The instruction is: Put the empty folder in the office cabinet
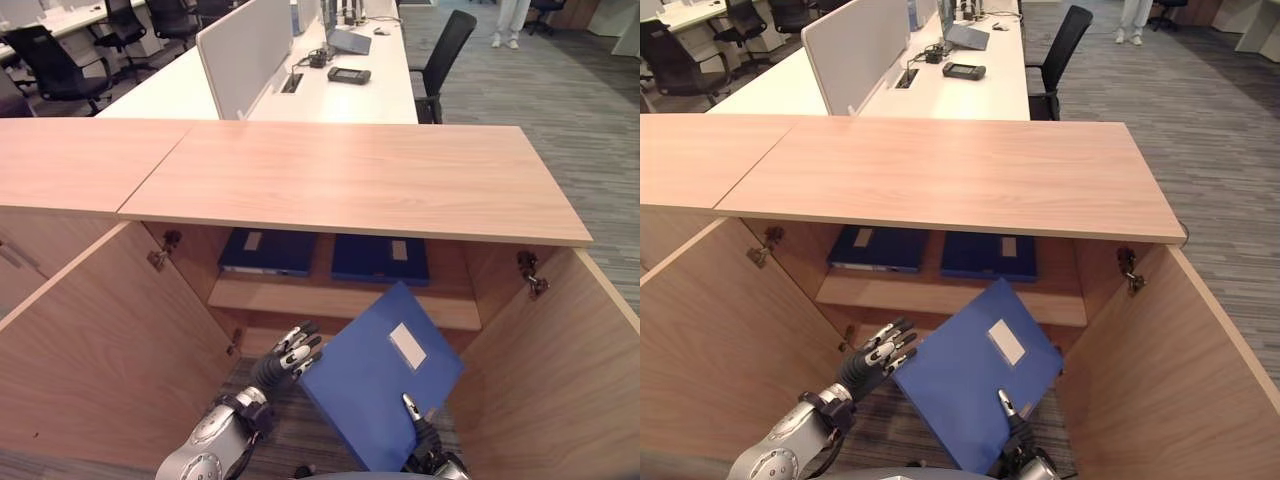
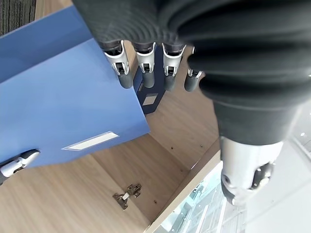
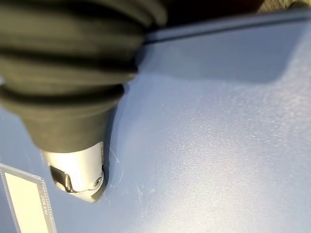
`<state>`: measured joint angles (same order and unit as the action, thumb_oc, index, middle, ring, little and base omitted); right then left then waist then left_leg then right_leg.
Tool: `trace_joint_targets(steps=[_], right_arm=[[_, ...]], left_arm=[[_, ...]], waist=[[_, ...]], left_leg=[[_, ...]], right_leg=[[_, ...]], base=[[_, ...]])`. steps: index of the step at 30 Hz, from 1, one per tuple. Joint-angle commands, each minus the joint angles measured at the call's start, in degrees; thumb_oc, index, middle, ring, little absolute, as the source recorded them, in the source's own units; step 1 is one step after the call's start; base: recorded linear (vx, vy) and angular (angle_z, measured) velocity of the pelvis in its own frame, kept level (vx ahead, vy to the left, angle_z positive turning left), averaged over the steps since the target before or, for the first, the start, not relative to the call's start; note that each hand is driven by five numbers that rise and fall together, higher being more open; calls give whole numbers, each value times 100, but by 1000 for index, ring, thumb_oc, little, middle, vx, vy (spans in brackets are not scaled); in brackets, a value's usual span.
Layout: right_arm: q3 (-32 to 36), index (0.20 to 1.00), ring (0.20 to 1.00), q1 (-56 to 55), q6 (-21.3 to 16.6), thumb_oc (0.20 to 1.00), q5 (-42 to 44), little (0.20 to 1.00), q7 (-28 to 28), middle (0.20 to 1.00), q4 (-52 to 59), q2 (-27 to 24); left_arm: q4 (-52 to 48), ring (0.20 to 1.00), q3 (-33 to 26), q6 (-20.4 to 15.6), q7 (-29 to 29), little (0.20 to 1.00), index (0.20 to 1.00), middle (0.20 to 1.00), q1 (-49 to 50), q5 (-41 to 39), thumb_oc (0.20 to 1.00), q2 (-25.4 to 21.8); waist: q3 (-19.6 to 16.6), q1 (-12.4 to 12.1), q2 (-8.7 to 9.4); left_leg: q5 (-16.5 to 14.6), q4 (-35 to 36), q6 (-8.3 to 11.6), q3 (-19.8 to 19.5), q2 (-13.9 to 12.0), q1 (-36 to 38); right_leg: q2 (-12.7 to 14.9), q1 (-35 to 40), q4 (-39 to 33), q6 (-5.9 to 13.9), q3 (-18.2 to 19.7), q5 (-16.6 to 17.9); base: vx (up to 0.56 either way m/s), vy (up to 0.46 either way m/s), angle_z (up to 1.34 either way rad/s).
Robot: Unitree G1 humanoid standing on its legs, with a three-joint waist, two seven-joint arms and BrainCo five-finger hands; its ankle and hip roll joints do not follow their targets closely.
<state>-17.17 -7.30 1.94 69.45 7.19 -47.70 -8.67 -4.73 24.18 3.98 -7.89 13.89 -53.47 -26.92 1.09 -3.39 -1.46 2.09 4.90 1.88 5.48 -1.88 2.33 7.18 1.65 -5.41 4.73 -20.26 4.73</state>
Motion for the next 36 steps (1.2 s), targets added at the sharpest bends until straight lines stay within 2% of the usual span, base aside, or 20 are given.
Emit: trace_joint_targets(steps=[1, 4, 6, 7, 12, 13, 15, 18, 20, 23, 24, 26, 27, 28, 29, 31, 33, 34, 35, 36], right_arm=[[-124, 200, 200, 286, -88, 200, -124, 200, 185, 200, 579, 151], [-71, 200, 200, 584, -316, 200, -285, 200, 119, 200, 1102, -129], [222, 200, 200, 835, -573, 200, -344, 200, -29, 200, 1420, -363], [327, 200, 200, 906, -654, 200, -395, 200, -93, 200, 1502, -412], [746, 200, 200, 1144, -837, 200, -571, 200, -358, 200, 1901, -557], [745, 200, 200, 1145, -836, 200, -571, 200, -359, 200, 1902, -558], [939, 200, 200, 1171, -825, 200, -671, 200, -412, 200, 2131, -548], [998, 200, 200, 1171, -840, 200, -676, 200, -447, 200, 2127, -485], [1132, 200, 200, 1183, -814, 200, -774, 200, -541, 200, 2130, -390], [1179, 200, 200, 1293, -782, 200, -780, 200, -582, 200, 2026, -290], [1180, 200, 200, 1293, -782, 200, -780, 200, -582, 200, 2026, -289], [1132, 200, 200, 1376, -726, 200, -771, 200, -606, 200, 1991, -234], [955, 200, 200, 1533, -721, 200, -821, 200, -641, 200, 2048, -237], [955, 200, 200, 1534, -720, 200, -822, 200, -643, 200, 2049, -235], [870, 200, 200, 1608, -717, 200, -789, 200, -645, 200, 2124, -220], [732, 200, 200, 1787, -742, 200, -663, 200, -650, 200, 2277, -213], [558, 200, 200, 2225, -987, 200, -331, 200, -708, 200, 2626, -212], [529, 200, 200, 2342, -1061, 200, -285, 200, -745, 200, 2759, -229], [564, 200, 200, 2547, -1244, 200, -205, 200, -858, 200, 2989, -291], [575, 200, 200, 2667, -1334, 200, -144, 200, -869, 200, 3047, -286]], left_arm=[[-124, 1000, -291, -166, 23, 1000, 1000, 1000, -45, 47, 1000, -81], [-49, 1000, -379, -247, 107, 1000, 1000, 1000, 44, -75, 1000, -62], [170, 1000, -490, -338, 247, 1000, 1000, 1000, 87, -203, 1000, 95], [294, 1000, -548, -357, 297, 1000, 1000, 1000, 100, -223, 1000, 164], [657, 1000, -1023, -391, 676, 1000, 1000, 1000, 351, -124, 1000, 569], [657, 1000, -1023, -391, 676, 1000, 1000, 1000, 350, -124, 1000, 571], [884, 1000, -1279, -411, 814, 1000, 1000, 1000, 549, 37, 1000, 783], [980, 1000, -1324, -370, 825, 1000, 1000, 1000, 594, 109, 1000, 803], [1140, 1000, -1451, -347, 922, 1000, 1000, 1000, 756, 110, 1000, 823], [1152, 1000, -1439, -313, 961, 1000, 1000, 1000, 884, 105, 1000, 748], [1152, 1000, -1439, -313, 961, 1000, 1000, 1000, 884, 105, 1000, 747], [1134, 1000, -1403, -284, 972, 1000, 1000, 1000, 941, 52, 1000, 625], [1166, 1000, -1332, -259, 967, 1000, 1000, 1000, 988, -102, 1000, 502], [1166, 1000, -1333, -259, 967, 1000, 1000, 1000, 987, -103, 1000, 501], [1114, 1000, -1265, -269, 983, 1000, 1000, 1000, 1000, -176, 1000, 409], [1115, 1000, -1123, -285, 983, 1000, 1000, 1000, 946, -363, 1000, 227], [1110, 1000, -809, -337, 1027, 1000, 1000, 1000, 771, -614, 1000, -8], [1111, 1000, -728, -335, 1033, 1000, 1000, 1000, 723, -668, 1000, -17], [1075, 1000, -542, -337, 1024, 1000, 1000, 1000, 606, -773, 1000, -25], [1074, 1000, -444, -362, 1022, 1000, 1000, 1000, 537, -799, 1000, -13]], waist=[[-48, 112, 199], [133, 85, 150], [431, 3, 164], [450, -22, 154], [428, -170, 61], [427, -174, 61], [367, -166, -104], [374, -169, -132], [422, -186, -183], [451, -242, -249], [448, -250, -245], [529, -290, -295], [763, -314, -357], [753, -327, -349], [857, -310, -332], [1096, -316, -307], [1442, -312, -289], [1482, -300, -298], [1537, -258, -221], [1592, -246, -215]], left_leg=[[-45, 10, 334, -525, -53, -408], [14, -18, 338, -542, -144, -431], [-119, -915, 367, -497, -85, -999], [-86, -1041, 379, -455, -50, -1150], [132, -732, 326, -190, -26, -1621], [132, -732, 325, -187, -26, -1622], [217, -365, 261, -204, -63, -1328], [221, -343, 212, -171, -24, -1285], [106, -255, 27, -60, 165, -1209], [-64, -264, -160, 84, 328, -1219], [-66, -265, -163, 92, 329, -1222], [-165, -288, -276, 209, 413, -1192], [-282, -492, -379, 348, 422, -1300], [-288, -504, -381, 362, 424, -1319], [-455, -589, -373, 379, 423, -1299], [-547, -967, -383, 541, 347, -1584], [-770, -1726, -384, 603, 197, -2281], [-862, -1933, -395, 596, 127, -2455], [-1144, -2634, -414, 572, 56, -2834], [-1242, -2850, -441, 556, 50, -2982]], right_leg=[[-76, 93, 113, 219, 97, -861], [-97, 35, 262, 154, 57, -985], [-12, -26, 372, 48, 0, -1076], [12, -48, 383, 26, -55, -1099], [74, -173, 450, 39, 5, -1194], [75, -179, 455, 39, 9, -1196], [63, -221, 522, 114, 175, -1202], [134, -225, 539, 131, 232, -1198], [386, -314, 548, 323, 422, -1085], [671, -525, 827, 498, 607, -1052], [675, -535, 836, 500, 617, -1055], [888, -770, 1230, 560, 685, -1004], [1057, -1159, 1713, 579, 661, -907], [1063, -1192, 1736, 580, 680, -915], [1114, -1271, 1848, 610, 683, -992], [1136, -1482, 1779, 554, 577, -861], [998, -2214, 1837, 447, 435, -698], [1009, -2503, 1957, 430, 392, -695], [1063, -2589, 1936, 343, 274, -784], [1090, -2728, 2061, 298, 284, -823]], base=[[-1, -73, 30], [-40, -60, 25], [-145, -30, 25], [-87, 20, 28], [67, 91, 8], [60, 110, -8], [142, 207, -28], [85, 163, -29], [115, 387, -28], [50, 259, -40], [35, 175, -46], [-41, 212, -33], [-99, 190, -25], [-61, 135, -43], [-51, 21, -55], [-220, -33, -43], [-245, -95, -22], [-35, -124, -24], [-9, -115, -18], [-13, -120, -17]])
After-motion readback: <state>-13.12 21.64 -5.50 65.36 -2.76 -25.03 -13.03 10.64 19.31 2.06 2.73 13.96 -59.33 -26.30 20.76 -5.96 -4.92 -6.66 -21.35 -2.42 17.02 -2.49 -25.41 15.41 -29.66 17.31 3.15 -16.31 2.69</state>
